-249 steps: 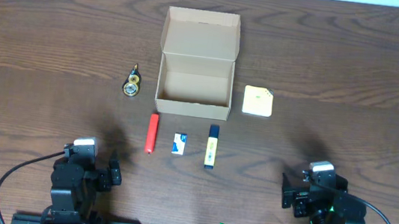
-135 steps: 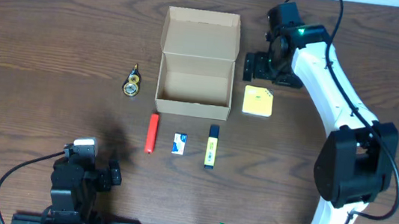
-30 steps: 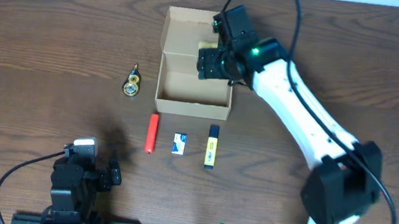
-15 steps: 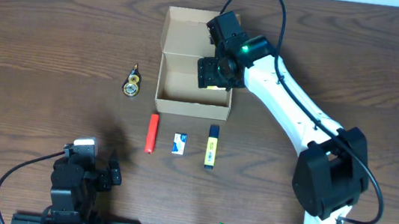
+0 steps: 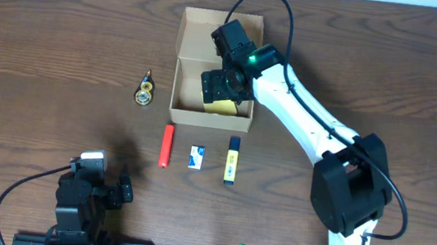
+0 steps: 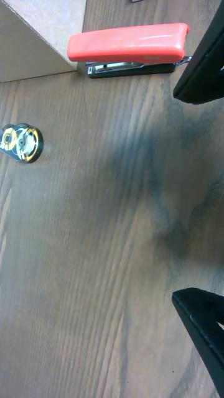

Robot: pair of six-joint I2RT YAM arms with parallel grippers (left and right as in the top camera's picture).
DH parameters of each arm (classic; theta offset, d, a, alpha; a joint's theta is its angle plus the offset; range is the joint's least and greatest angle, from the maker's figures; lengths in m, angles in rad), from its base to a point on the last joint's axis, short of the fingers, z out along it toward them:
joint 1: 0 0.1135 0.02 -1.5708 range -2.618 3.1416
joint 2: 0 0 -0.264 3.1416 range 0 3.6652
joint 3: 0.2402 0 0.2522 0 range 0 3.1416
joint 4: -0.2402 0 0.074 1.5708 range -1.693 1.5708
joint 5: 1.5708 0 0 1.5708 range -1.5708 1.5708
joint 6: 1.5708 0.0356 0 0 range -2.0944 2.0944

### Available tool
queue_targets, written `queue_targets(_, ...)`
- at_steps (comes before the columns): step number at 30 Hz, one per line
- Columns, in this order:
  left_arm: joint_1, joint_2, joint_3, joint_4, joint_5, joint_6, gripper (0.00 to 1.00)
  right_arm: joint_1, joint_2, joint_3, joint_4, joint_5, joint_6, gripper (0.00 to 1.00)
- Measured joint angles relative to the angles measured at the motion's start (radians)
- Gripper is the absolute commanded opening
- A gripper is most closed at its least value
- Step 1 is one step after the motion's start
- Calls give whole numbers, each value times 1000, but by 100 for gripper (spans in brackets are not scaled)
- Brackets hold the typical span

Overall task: Pack container
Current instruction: 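Carry the notepad with the right gripper into the box and release, then move the right gripper to the yellow highlighter and grasp it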

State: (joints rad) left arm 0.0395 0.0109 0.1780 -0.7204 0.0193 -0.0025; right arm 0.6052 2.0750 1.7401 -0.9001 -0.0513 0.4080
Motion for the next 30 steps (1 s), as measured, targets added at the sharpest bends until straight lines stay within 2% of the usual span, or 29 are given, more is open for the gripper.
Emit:
queue_targets(8,0,0,0,0,0,0,95,0,0,20,5,3,-30,88)
queue_targets(14,0,0,0,0,0,0,95,0,0,198,-77,4,-46,89)
queue_targets(20,0,0,0,0,0,0,95,0,0,469,-382,51,-18,99)
queue_targets(22,0,0,0,0,0,0,96,0,-5,527,-513,92,15,99)
queue_targets(27,0,0,0,0,0,0,95,0,-29,550,-743,158,91,99)
queue_targets(30,0,0,0,0,0,0,95,5,-32,550,-795,182,117,96)
